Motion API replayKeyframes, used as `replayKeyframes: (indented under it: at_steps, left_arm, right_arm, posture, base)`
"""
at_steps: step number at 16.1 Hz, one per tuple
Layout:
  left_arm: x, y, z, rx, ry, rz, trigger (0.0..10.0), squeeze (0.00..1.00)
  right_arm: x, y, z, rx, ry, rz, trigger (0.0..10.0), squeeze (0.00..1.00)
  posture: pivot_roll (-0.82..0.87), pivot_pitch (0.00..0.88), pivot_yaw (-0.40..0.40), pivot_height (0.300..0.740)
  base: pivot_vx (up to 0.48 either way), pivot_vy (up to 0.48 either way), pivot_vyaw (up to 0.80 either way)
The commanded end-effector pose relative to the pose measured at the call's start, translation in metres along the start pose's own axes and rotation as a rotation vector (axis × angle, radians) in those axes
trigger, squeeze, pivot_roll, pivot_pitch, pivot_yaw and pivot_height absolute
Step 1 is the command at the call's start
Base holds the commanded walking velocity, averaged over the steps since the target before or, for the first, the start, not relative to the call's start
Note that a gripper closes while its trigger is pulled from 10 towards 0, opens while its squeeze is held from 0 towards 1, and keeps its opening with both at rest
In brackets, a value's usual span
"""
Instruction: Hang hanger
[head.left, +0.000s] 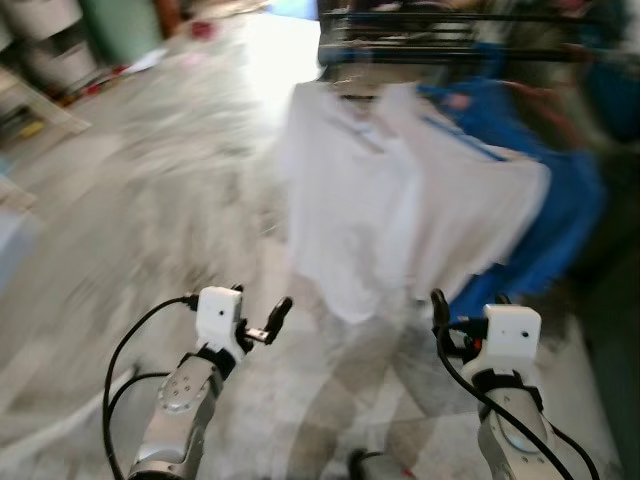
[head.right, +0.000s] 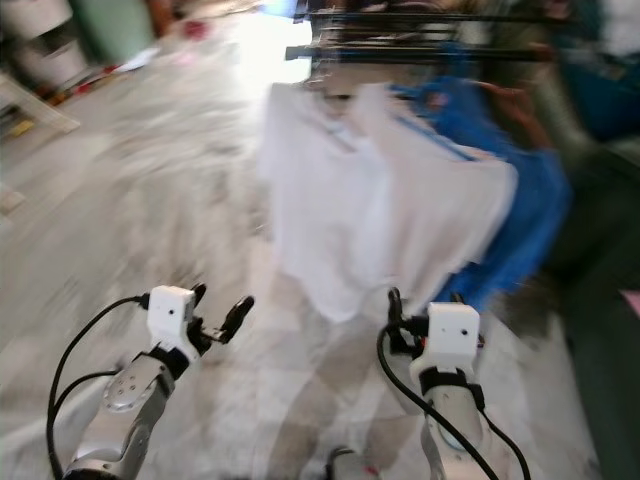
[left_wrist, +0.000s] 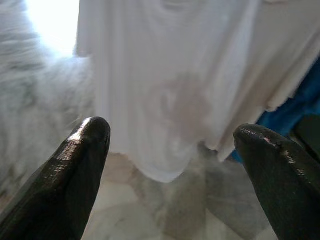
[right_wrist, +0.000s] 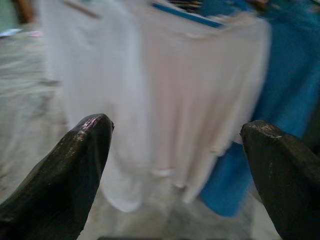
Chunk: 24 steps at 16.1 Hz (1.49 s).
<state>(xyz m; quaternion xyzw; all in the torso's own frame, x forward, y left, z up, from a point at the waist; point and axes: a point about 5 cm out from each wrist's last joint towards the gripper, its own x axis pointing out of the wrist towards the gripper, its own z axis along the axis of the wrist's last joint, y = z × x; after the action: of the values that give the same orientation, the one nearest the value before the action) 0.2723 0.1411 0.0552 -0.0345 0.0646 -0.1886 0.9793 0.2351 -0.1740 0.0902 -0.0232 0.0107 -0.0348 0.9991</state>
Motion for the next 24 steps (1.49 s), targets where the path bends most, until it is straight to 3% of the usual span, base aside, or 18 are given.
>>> replayKeyframes:
  at_steps: [1, 5, 9, 14, 24]
  left_arm:
    - [0.0041, -0.0058, 0.0009, -0.006, -0.001, -0.025, 10.0, 0.0]
    - [0.0052, -0.0092, -0.0002, -0.006, 0.002, -0.033, 10.0, 0.0]
    - [0.005, -0.0086, -0.0006, -0.004, 0.006, -0.029, 10.0, 0.0]
    - [0.0033, -0.0047, 0.0, 0.009, 0.01, -0.022, 10.0, 0.0]
    - [0.001, -0.006, -0.0005, 0.008, 0.011, -0.048, 10.0, 0.0]
  right_arm:
    - [-0.0013, -0.0049, -0.0038, -0.01, 0.021, -0.017, 10.0, 0.0]
    - [-0.0033, -0.0049, -0.0055, -0.009, 0.023, -0.021, 10.0, 0.0]
    - [-0.0041, -0.0026, -0.0039, -0.037, 0.011, 0.018, 10.0, 0.0]
    - [-0.0031, 0.0033, -0.0036, -0.04, 0.006, 0.027, 10.0, 0.0]
    - [-0.0028, -0.0028, 0.0006, -0.068, -0.015, -0.023, 10.0, 0.0]
  posture:
    - [-0.14, 0.172, 0.048, 0.74]
    - [-0.14, 0.174, 0.046, 0.74]
    - [-0.14, 0.178, 0.045, 0.74]
    - [-0.13, 0.18, 0.047, 0.74]
    - [-0.13, 0.182, 0.05, 0.74]
  base:
    - [0.394, 0.0, -0.8]
    - [0.402, 0.0, -0.71]
    - [0.364, 0.0, 0.0]
    - [0.31, 0.0, 0.7]
    - [0.31, 0.0, 0.04]
